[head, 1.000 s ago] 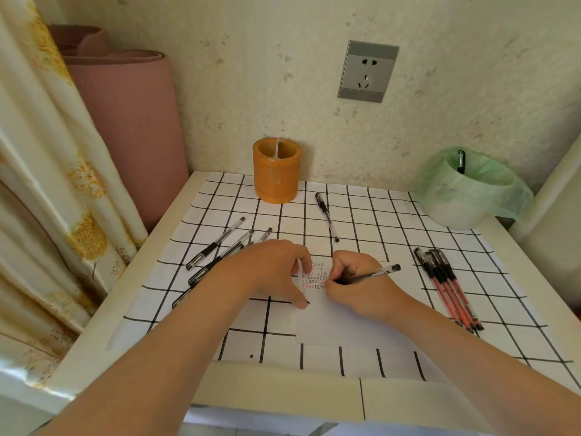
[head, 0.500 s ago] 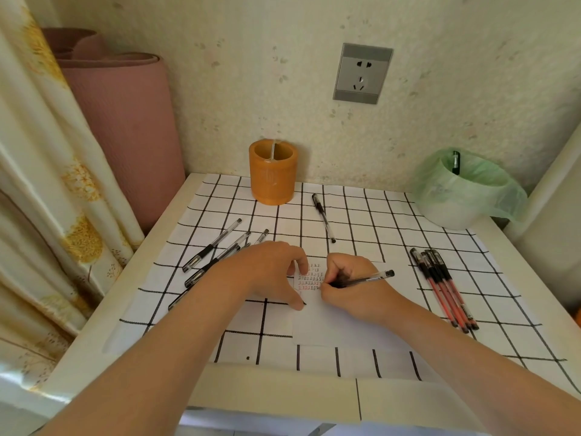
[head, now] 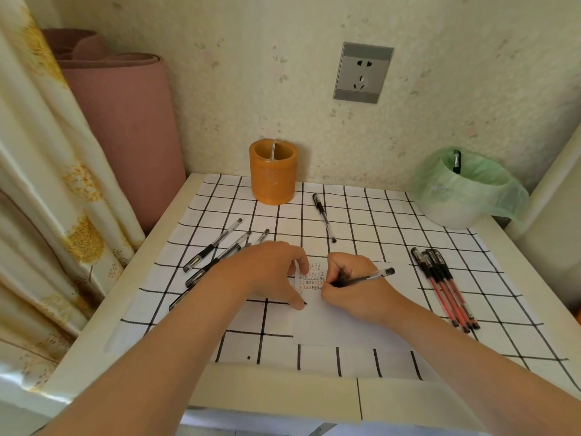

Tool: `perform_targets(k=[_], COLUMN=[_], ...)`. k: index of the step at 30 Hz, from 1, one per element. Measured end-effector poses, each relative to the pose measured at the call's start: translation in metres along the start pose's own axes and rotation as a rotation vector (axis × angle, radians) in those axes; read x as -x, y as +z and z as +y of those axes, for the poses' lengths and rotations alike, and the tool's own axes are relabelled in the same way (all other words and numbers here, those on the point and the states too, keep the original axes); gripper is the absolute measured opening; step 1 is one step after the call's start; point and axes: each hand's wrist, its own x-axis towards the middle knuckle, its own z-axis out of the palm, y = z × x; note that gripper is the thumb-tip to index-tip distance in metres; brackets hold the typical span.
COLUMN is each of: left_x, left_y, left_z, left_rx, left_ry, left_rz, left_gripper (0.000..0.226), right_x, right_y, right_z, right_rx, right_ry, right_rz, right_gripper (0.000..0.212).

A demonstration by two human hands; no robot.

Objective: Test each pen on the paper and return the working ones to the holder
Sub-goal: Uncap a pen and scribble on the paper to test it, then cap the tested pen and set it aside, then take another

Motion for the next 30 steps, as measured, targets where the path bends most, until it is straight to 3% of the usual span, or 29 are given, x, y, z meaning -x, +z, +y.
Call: perform_targets(k=[9, 15, 20, 24, 26, 30], left_x=[0.006, 0.006, 0.006, 0.006, 0.006, 0.006], left_y=[-0.007, -0.003, -0.002, -0.006, -0.007, -0.009], left_z=[-0.008, -0.014, -0.015, -0.015, -0.014, -0.013], left_rx=[0.089, 0.076, 0.091, 0.115, 0.115, 0.105], left_ry=[-0.023, 0.021, -0.011, -0.009, 0.000, 0.004], left_rz=[-0.067, -0.003, 0.045, 0.101, 0.125, 0.154], left_gripper=[0.049, 0.016, 0.015, 0.015, 0.015, 0.016], right_x=[-0.005, -0.010, -0.017, -0.018, -0.019, -0.013], right_y=[-0.003, -0.015, -0.018, -0.022, -0.023, -0.025], right_z=[-0.006, -0.010, -0.028, -0.034, -0.031, -0.025], right_rx=[-0.305, -0.254, -0.459, -0.277, -0.159, 0.466], right_ry=[0.133, 0.099, 0.196, 0.160, 0.176, 0.042], right_rz=[0.210, 0.147, 0.140, 0.145, 0.146, 0.066], right_gripper=[0.019, 0.053, 0.038, 0.022, 0.027, 0.022])
